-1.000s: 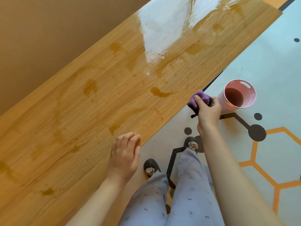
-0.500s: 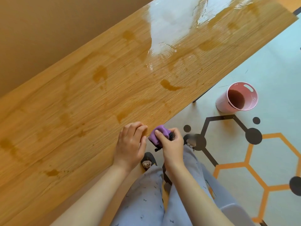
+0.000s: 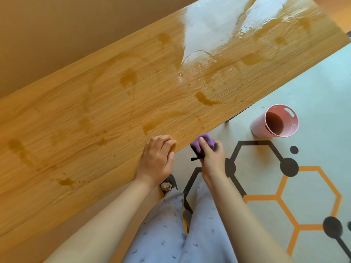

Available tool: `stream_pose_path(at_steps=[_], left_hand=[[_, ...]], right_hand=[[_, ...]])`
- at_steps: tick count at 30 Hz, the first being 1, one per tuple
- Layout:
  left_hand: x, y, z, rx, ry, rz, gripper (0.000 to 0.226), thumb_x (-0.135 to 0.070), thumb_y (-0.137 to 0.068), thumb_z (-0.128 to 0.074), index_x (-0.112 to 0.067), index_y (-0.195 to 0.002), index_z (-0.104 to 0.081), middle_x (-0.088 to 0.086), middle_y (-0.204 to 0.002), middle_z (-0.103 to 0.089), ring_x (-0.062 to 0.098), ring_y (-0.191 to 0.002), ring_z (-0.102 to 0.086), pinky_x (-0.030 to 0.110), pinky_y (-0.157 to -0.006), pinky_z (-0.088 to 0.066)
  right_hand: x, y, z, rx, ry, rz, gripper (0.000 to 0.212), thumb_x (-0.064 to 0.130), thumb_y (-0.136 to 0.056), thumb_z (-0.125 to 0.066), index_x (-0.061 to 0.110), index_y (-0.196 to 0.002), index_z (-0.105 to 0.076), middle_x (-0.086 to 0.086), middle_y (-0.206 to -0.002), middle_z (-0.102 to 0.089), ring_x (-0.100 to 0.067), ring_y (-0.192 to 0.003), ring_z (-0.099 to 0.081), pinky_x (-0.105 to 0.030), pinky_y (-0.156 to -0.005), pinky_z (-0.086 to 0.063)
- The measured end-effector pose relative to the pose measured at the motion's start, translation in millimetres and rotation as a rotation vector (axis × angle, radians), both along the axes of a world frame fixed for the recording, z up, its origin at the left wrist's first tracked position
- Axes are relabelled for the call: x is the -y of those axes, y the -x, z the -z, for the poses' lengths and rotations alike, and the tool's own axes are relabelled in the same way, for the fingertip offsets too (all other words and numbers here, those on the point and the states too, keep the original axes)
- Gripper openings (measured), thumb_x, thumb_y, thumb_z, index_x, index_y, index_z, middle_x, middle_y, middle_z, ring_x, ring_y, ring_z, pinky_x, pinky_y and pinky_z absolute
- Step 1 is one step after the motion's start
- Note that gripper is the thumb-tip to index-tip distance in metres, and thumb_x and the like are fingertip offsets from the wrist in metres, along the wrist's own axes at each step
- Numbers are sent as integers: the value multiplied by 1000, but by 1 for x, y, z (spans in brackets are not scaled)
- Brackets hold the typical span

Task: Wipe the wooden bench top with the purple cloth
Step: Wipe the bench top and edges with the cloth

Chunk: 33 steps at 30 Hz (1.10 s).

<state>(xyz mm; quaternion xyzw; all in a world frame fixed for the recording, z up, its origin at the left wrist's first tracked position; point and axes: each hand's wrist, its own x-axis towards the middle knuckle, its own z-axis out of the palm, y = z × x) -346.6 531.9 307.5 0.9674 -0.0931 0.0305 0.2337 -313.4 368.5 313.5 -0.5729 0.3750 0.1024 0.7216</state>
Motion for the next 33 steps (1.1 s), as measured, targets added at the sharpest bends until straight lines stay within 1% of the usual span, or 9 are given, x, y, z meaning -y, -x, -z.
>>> stream_pose_path(at_steps=[3,8,14,16,18,21,24,29,33], left_hand=[[-1,-3,-4,-31,7,-10,31,-21,-86,-49,-12,-113,-61,5,-116,-58,19,-110,-44,33,-89,-39],[10,9,-27,-118,270,-238,39,-26,-92,-43,-14,-129,-52,-8,-111,-56,7,-105,-45,19,-92,-36],[47,51,-56,-332,796,-823,7,-18,-96,-53,-20,-93,-59,-1,-89,-62,16,-85,-58,10,-67,-44],[60,54,-52,-470,950,-976,6,-23,-93,-59,-17,-95,-59,3,-93,-64,21,-93,-60,13,-76,-46],[69,51,-44,-662,1118,-1068,36,-40,-85,-69,-16,-109,-57,3,-108,-63,19,-105,-59,29,-92,-48],[82,36,-37,-780,1411,-1147,74,-62,-65,-75,-14,-120,-59,4,-114,-67,17,-109,-59,31,-85,-47],[95,19,-37,-701,1604,-1170,34,-36,-89,-65,-12,-114,-64,7,-104,-70,17,-103,-63,25,-76,-47],[106,12,-30,-464,1682,-1298,21,-17,-94,-57,-7,-112,-62,12,-97,-69,20,-91,-67,23,-75,-53],[101,15,-22,-293,1801,-1457,15,-9,-94,-56,-6,-107,-61,15,-97,-64,23,-89,-62,29,-77,-50]], right_hand=[[-26,28,-3,-45,-37,-179,19,17,-85,-68,9,-87,-51,-9,-82,-56,-20,-77,-57,-34,-72,-49],[-18,21,-17,-93,51,-282,27,16,-82,-71,1,-98,-55,-8,-82,-61,-14,-69,-58,-15,-53,-45],[-7,7,-19,-193,55,-469,33,19,-80,-72,3,-103,-55,-17,-98,-64,-22,-85,-63,-34,-80,-52],[-5,4,-18,-209,59,-508,33,18,-80,-72,3,-103,-55,-19,-100,-65,-24,-87,-63,-36,-83,-52],[-4,3,-18,-214,56,-537,33,17,-80,-72,2,-104,-55,-20,-100,-65,-24,-88,-64,-32,-78,-53],[-1,2,-16,-208,59,-592,35,19,-80,-72,-2,-102,-55,-19,-93,-66,-22,-80,-65,-28,-70,-54],[3,-3,-16,-193,122,-694,33,25,-78,-71,-1,-92,-56,-12,-80,-66,-20,-73,-65,-33,-71,-53],[18,-22,-34,-134,243,-1018,27,29,-80,-70,5,-91,-66,-6,-82,-72,-16,-76,-68,-32,-73,-53],[29,-58,-60,12,753,-1575,30,43,-81,-61,21,-101,-65,6,-95,-67,-14,-89,-63,-34,-80,-53]])
